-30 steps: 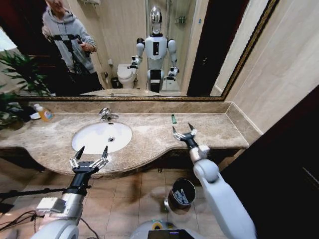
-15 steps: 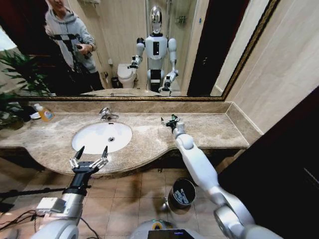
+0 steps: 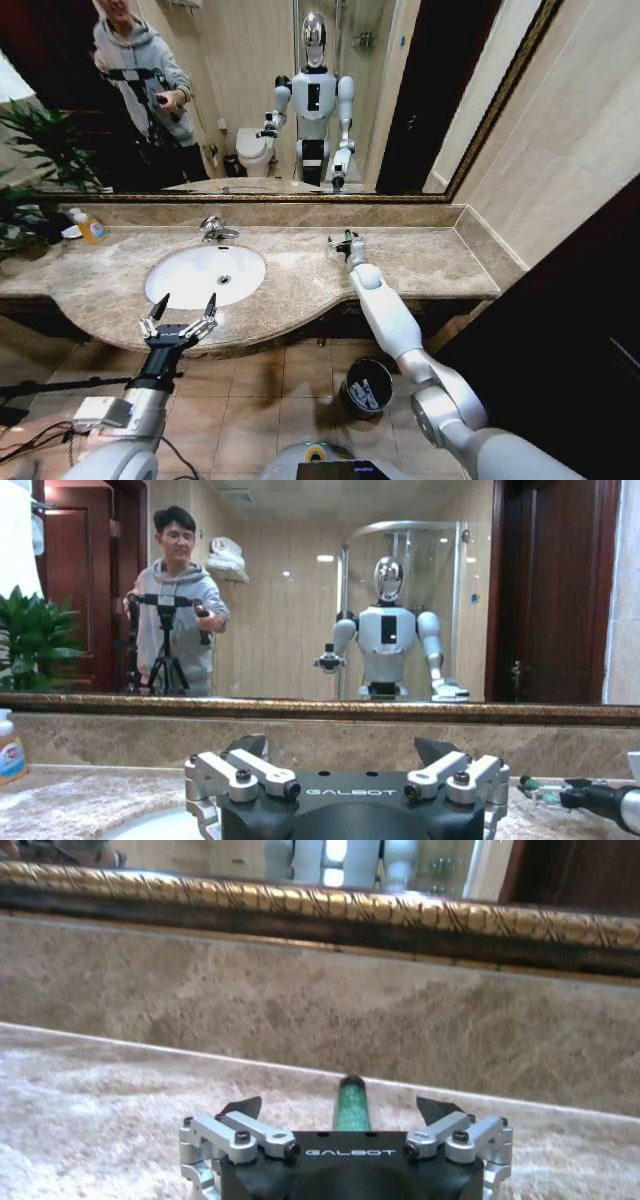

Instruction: Pick up the trash from the sink and place it in the trash bin.

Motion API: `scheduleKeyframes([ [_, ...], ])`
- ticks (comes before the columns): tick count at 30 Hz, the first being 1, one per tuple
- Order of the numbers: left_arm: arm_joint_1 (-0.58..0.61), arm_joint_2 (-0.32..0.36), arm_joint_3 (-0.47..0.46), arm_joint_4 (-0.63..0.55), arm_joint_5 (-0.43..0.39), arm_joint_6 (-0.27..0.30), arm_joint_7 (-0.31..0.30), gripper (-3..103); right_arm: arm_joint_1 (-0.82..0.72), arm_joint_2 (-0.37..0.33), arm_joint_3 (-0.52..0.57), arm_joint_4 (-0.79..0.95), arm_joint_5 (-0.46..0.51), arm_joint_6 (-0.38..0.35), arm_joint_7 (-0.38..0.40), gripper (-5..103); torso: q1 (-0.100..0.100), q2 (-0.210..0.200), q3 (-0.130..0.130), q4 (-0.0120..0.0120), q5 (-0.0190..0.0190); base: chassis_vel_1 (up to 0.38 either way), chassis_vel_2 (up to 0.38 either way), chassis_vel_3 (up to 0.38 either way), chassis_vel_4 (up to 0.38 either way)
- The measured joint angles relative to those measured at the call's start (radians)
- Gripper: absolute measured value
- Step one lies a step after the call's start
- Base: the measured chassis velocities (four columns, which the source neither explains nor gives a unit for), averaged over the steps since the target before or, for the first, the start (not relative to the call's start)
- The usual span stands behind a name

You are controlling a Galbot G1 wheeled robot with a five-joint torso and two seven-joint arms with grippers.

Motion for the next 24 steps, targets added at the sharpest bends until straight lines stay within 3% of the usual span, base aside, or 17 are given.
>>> scheduleKeyframes([
  [2, 0.000, 0.000, 0.000, 0.000, 0.000, 0.000, 0.000, 100, 0.003, 0.002, 0.002, -0.009, -0.002, 0.001, -0.002, 102, 0.000, 0.000, 0.000, 0.0001, -0.0001, 0.000, 0.000, 0.000, 0.000],
  [5, 0.000, 0.000, 0.000, 0.000, 0.000, 0.000, 0.000, 100, 0.012, 0.009, 0.015, -0.045, -0.021, 0.010, -0.015, 93, 0.000, 0.000, 0.000, 0.0002, -0.0002, 0.000, 0.000, 0.000, 0.000],
  [7, 0.000, 0.000, 0.000, 0.000, 0.000, 0.000, 0.000, 100, 0.015, 0.010, 0.017, -0.051, -0.022, 0.011, -0.019, 93, 0.000, 0.000, 0.000, 0.0002, -0.0002, 0.000, 0.000, 0.000, 0.000],
  [9, 0.000, 0.000, 0.000, 0.000, 0.000, 0.000, 0.000, 100, 0.024, 0.012, 0.022, -0.066, -0.022, 0.014, -0.022, 83, 0.000, 0.000, 0.000, 0.0002, -0.0003, 0.000, 0.000, 0.000, 0.000],
  [10, 0.000, 0.000, 0.000, 0.000, 0.000, 0.000, 0.000, 100, 0.024, 0.012, 0.022, -0.066, -0.022, 0.014, -0.022, 83, 0.000, 0.000, 0.000, 0.0002, -0.0003, 0.000, 0.000, 0.000, 0.000],
  [14, 0.000, 0.000, 0.000, 0.000, 0.000, 0.000, 0.000, 100, 0.030, 0.014, 0.023, -0.071, 0.012, 0.010, -0.014, 61, 0.000, 0.000, 0.000, 0.0002, -0.0003, 0.000, 0.000, 0.000, 0.000],
  [19, 0.000, 0.000, 0.000, 0.000, 0.000, 0.000, 0.000, 100, 0.038, 0.011, 0.020, -0.084, 0.048, 0.003, -0.007, 51, 0.000, 0.000, 0.000, 0.0003, -0.0003, 0.000, 0.000, 0.000, 0.000],
  [22, 0.000, 0.000, 0.000, 0.000, 0.000, 0.000, 0.000, 100, 0.039, 0.004, 0.020, -0.085, 0.061, -0.004, -0.009, 34, 0.000, 0.000, 0.000, 0.0002, -0.0003, 0.000, 0.000, 0.000, 0.000],
  [24, 0.000, 0.000, 0.000, 0.000, 0.000, 0.000, 0.000, 100, 0.039, 0.003, 0.021, -0.085, 0.062, -0.004, -0.010, 29, 0.000, 0.000, 0.000, 0.0002, -0.0003, 0.000, 0.000, 0.000, 0.000],
])
